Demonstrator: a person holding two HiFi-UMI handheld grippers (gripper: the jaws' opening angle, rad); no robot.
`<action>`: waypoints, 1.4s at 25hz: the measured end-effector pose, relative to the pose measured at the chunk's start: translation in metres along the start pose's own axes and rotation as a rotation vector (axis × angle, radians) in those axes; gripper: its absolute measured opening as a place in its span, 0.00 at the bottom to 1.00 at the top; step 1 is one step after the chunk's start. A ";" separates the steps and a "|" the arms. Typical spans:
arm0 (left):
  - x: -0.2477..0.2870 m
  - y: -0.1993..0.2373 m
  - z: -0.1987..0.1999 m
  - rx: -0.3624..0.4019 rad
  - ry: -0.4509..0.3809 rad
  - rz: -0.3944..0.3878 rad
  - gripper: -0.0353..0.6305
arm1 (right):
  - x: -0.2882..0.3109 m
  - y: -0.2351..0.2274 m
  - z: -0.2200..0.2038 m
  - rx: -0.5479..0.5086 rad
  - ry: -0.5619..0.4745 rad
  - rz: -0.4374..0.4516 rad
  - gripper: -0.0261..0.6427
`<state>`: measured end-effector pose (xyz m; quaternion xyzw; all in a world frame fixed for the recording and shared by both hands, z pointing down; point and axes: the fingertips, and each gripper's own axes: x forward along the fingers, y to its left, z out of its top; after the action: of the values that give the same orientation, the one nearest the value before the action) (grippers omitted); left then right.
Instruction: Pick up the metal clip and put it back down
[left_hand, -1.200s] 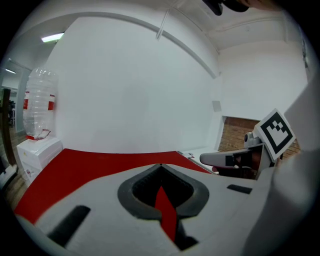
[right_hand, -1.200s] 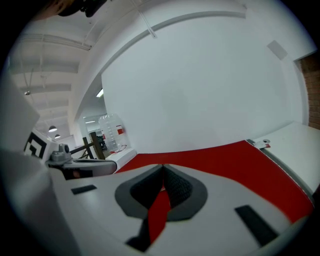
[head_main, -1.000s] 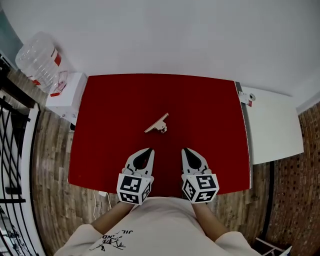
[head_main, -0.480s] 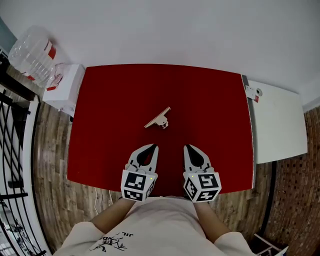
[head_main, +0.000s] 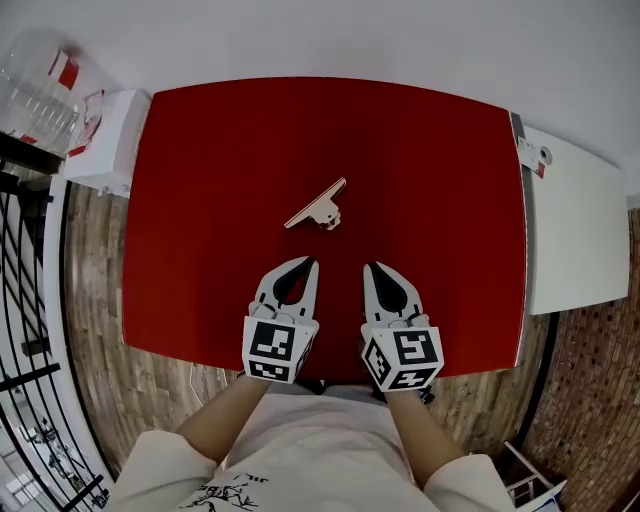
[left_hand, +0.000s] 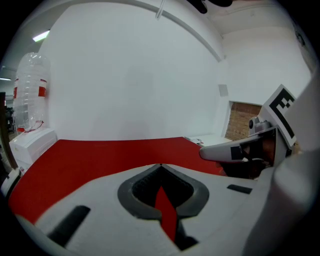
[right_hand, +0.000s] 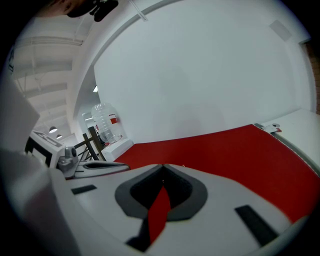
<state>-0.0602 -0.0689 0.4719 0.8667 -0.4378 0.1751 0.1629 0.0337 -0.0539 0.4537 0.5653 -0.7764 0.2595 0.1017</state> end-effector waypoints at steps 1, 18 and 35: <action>0.004 0.003 -0.005 -0.001 0.006 0.005 0.06 | 0.004 -0.002 -0.005 -0.005 0.011 -0.003 0.05; 0.093 0.027 -0.063 0.094 0.115 -0.042 0.22 | 0.047 -0.014 -0.057 0.037 0.117 0.021 0.05; 0.141 0.048 -0.098 0.279 0.224 0.099 0.25 | 0.059 -0.035 -0.077 0.110 0.153 0.009 0.05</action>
<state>-0.0368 -0.1527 0.6278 0.8333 -0.4305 0.3374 0.0803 0.0360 -0.0713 0.5556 0.5452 -0.7535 0.3444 0.1283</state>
